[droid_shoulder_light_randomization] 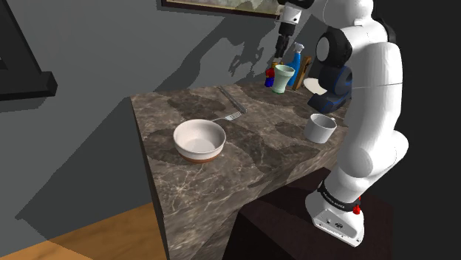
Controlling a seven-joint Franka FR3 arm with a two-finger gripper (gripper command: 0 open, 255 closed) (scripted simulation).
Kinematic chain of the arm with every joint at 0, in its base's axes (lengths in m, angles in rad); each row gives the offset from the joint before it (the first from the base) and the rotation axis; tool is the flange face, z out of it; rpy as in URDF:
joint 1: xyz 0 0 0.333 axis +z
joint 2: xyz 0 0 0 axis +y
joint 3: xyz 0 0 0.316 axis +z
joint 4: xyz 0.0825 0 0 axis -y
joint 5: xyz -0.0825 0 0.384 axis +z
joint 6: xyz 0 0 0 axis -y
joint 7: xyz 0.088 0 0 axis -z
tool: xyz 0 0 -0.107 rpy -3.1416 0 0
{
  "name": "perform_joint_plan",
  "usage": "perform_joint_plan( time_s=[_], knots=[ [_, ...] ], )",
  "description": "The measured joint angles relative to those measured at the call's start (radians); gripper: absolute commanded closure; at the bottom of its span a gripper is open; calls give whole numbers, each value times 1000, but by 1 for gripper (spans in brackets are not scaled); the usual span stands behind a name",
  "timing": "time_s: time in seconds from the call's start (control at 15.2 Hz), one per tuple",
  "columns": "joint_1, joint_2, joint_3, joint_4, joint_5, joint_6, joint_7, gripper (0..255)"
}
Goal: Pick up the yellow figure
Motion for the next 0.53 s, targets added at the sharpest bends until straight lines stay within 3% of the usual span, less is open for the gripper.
perform_joint_plan(
  time_s=[0.13,0.33,0.4,0.53],
  knots=[
    [16,-7,-12,-92,-9,138,-13,0],
    [20,7,-14,-114,-3,224,-13,0],
    [20,7,-14,-114,-2,223,-14,255],
    [18,7,-13,-113,1,223,-18,255]
  ],
)
